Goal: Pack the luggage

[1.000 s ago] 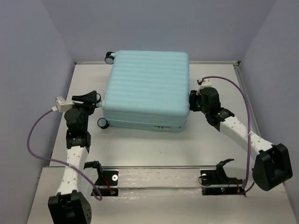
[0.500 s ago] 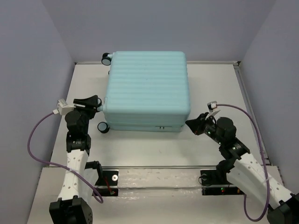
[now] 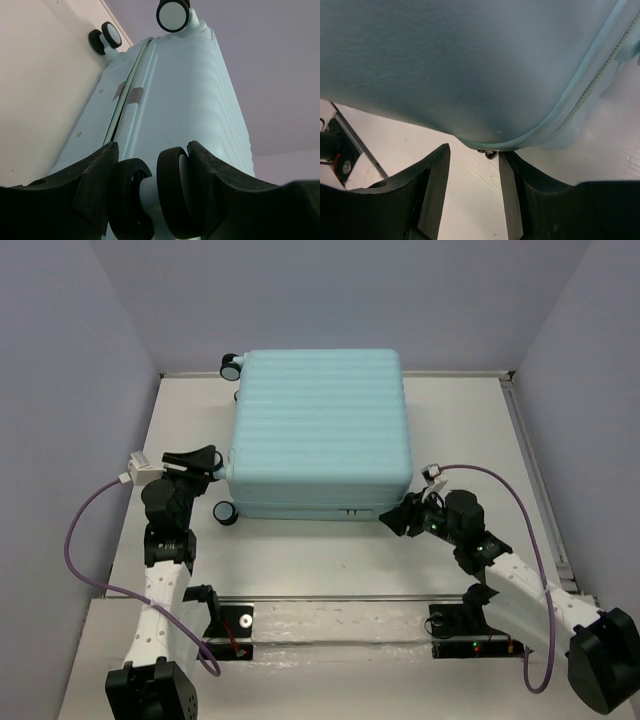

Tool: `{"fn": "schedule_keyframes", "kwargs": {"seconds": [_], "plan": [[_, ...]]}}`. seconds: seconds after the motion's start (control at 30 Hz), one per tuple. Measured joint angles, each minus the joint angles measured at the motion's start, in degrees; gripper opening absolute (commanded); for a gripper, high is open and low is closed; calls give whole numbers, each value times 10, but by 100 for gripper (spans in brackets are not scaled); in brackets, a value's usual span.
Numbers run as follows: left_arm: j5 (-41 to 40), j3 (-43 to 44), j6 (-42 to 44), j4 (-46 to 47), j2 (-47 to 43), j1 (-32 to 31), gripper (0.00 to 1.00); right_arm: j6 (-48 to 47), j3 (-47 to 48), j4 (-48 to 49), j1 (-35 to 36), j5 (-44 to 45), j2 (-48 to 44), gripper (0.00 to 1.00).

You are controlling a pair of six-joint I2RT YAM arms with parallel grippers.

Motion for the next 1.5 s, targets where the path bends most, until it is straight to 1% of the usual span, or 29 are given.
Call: {"fn": "schedule_keyframes", "kwargs": {"seconds": [0.17,0.3,0.4,0.43,0.47,0.53,0.7,0.8,0.87,0.9,0.93,0.97,1.03,1.1,1.17,1.23,1.3,1.37,1.5], "plan": [[14,0,0,1,0,0,6,0,-6,31,0,21,36,37],[22,0,0,5,5,-1,6,4,-27,65,1,49,30,37],[28,0,1,6,7,-4,6,4,-38,79,5,69,20,33],[30,0,1,6,7,-4,6,5,-43,87,5,76,16,30],[33,0,1,6,7,-5,6,6,-47,93,6,82,14,20],[37,0,2,8,7,-5,6,9,-54,104,7,96,12,7],[44,0,3,10,7,-5,6,17,-63,120,16,112,7,7],[46,0,4,14,7,-5,6,24,-63,111,54,146,-3,7],[42,0,4,14,6,-8,6,27,-50,101,118,205,6,7],[37,-1,4,15,5,-10,6,28,-29,89,162,260,20,7],[24,-1,5,16,2,-17,6,27,-14,87,213,286,47,7],[3,-3,6,18,-2,-29,6,33,12,84,262,344,89,7],[-23,-4,9,19,-13,-48,6,25,78,66,330,422,176,7],[-41,-9,14,15,-32,-68,6,21,151,61,380,463,268,7],[-49,-11,17,0,-47,-84,6,18,188,60,398,481,310,7],[-50,-12,18,-14,-59,-98,6,12,193,57,403,490,316,7],[-49,-16,20,-17,-71,-112,6,2,193,51,391,481,307,7],[-51,-22,20,-16,-83,-123,6,-18,190,40,356,429,286,7],[-73,-44,22,-2,-106,-180,6,-58,188,19,284,346,264,7]]}}
